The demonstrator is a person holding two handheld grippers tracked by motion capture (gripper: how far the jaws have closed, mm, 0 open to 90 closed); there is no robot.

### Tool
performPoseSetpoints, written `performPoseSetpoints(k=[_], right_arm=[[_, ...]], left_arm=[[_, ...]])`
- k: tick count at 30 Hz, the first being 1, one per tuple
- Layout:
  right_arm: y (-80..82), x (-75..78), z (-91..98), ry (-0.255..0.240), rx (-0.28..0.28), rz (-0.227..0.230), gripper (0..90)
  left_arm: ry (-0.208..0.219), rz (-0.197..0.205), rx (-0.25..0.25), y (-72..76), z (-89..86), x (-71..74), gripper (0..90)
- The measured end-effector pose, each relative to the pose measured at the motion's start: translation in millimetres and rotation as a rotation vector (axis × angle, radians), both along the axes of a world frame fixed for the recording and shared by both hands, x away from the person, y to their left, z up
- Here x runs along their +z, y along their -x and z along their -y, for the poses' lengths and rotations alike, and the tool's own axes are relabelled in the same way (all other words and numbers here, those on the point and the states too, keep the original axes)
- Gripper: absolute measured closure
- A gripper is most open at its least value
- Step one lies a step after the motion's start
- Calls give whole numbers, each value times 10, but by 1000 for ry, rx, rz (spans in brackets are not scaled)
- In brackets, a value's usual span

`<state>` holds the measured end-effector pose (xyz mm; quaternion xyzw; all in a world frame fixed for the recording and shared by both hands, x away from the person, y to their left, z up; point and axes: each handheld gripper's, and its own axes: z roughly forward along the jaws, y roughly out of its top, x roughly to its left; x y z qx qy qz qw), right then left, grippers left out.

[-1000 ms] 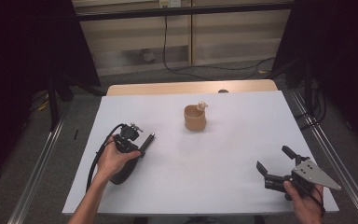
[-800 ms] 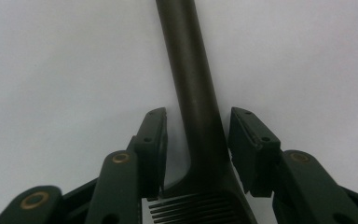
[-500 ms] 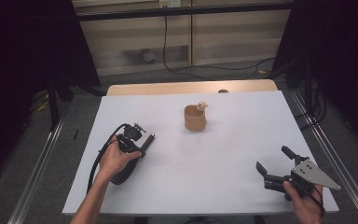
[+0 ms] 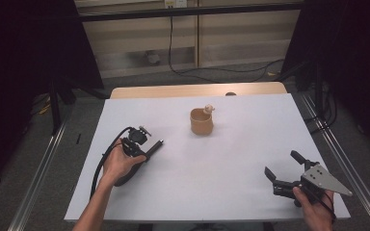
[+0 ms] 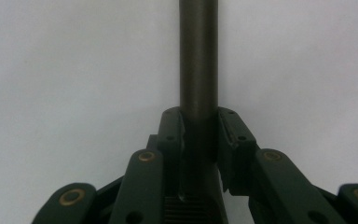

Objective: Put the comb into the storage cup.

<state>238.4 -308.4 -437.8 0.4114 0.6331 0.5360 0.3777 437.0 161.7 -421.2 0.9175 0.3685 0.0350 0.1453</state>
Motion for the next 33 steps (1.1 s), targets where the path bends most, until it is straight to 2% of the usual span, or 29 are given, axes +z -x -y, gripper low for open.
performPoseSetpoints(k=[14, 15, 19, 25, 27, 28, 29, 32, 33], right_arm=[[7, 5, 12, 0, 1, 2, 0], [8, 5, 12, 0, -1, 1, 0], [4, 3, 11, -3, -3, -3, 0], [4, 4, 12, -2, -4, 0, 0], [4, 4, 13, -1, -4, 0, 0], [3, 4, 12, -3, -5, 1, 0], [4, 5, 13, -3, -4, 2, 0], [5, 6, 14, -5, -5, 4, 0], [5, 6, 14, -7, -5, 4, 0]], left_arm=[[53, -7, 33, -9, -69, 10, 732], [49, -8, 26, -15, -78, 14, 732], [54, -9, 46, -2, -85, 16, 732], [97, -2, 66, 9, -174, 53, 732], [107, 4, 68, 14, -204, 79, 732], [131, 19, 90, 22, -210, 83, 732], [125, 25, 71, 14, -235, 104, 733], [167, 46, 102, 29, -251, 143, 733], [161, 49, 84, 26, -269, 166, 733]])
